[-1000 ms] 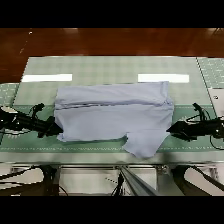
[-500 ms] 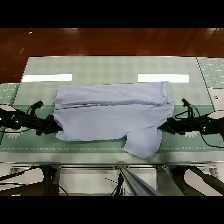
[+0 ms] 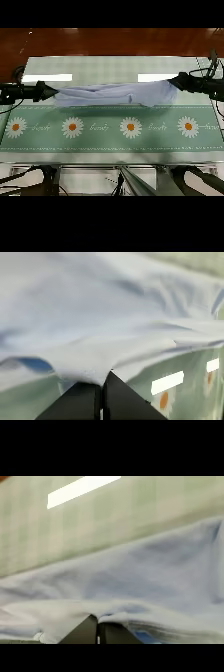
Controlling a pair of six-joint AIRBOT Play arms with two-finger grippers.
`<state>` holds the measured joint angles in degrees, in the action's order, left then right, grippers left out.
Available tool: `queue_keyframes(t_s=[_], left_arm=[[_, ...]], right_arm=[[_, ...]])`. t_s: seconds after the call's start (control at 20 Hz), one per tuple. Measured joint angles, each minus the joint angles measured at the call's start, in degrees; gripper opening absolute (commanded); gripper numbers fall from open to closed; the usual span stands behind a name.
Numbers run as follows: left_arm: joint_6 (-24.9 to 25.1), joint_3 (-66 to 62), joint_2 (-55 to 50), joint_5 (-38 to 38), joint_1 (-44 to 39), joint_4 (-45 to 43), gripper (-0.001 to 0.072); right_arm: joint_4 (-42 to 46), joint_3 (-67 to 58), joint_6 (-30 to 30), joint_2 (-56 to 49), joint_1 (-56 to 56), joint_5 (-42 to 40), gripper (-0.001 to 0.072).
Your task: Fold the shirts.
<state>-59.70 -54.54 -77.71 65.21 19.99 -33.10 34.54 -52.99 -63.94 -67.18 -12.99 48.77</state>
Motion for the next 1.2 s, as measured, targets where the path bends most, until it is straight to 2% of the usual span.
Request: queue_keyframes(t_s=[0.15,0.35,0.4,0.45,0.5,0.55,0.7,0.75,0.8,0.95,1.05,1.2], left_arm=[[0.3,-2.2,-3.1,-7.6,-3.7,2.1,0.0021],[0.4,-3.2,-8.9,-12.0,-5.5,3.1,0.0022],[0.4,-3.3,-10.0,-12.2,-5.4,3.2,0.0050],[0.4,-3.3,-11.0,-11.9,-5.2,3.2,0.0224],[0.5,-3.4,-11.6,-11.3,-4.7,3.3,0.0446],[0.4,-3.5,-12.1,-11.0,-3.9,3.5,0.0543],[0.5,-4.0,-12.5,-7.0,0.0,3.5,0.0540],[0.5,-4.3,-12.6,-4.9,1.6,3.5,0.0538],[0.5,-4.5,-12.5,-3.0,3.1,3.5,0.0517],[0.5,-4.8,-11.8,3.0,6.1,3.5,0.0517],[0.5,-4.9,-11.2,5.3,6.6,3.5,0.0517],[0.5,-4.9,-10.3,7.3,5.3,3.6,0.0511]], right_arm=[[-1.5,-3.9,-0.4,-6.8,1.1,-5.2,0.0034],[-2.7,-6.2,-1.7,-14.9,1.5,-8.5,0.0048],[-2.7,-6.4,-2.1,-16.3,1.6,-9.0,0.0254],[-2.9,-6.6,-2.4,-17.5,1.6,-9.5,0.0531],[-2.9,-6.7,-2.3,-18.3,1.5,-9.9,0.0572],[-2.6,-7.0,-1.6,-18.7,1.2,-9.7,0.0572],[3.1,-8.8,-0.7,-18.5,-1.4,-6.9,0.0572],[6.6,-9.6,-1.8,-18.1,-2.6,-5.6,0.0581],[10.6,-10.2,-3.3,-17.9,-3.8,-3.9,0.0618],[19.9,-11.3,-7.3,-18.3,-7.1,2.0,0.0620],[21.3,-11.6,-8.6,-19.8,-8.2,5.4,0.0621],[17.0,-11.9,-8.5,-23.6,-7.7,7.7,0.0621]])
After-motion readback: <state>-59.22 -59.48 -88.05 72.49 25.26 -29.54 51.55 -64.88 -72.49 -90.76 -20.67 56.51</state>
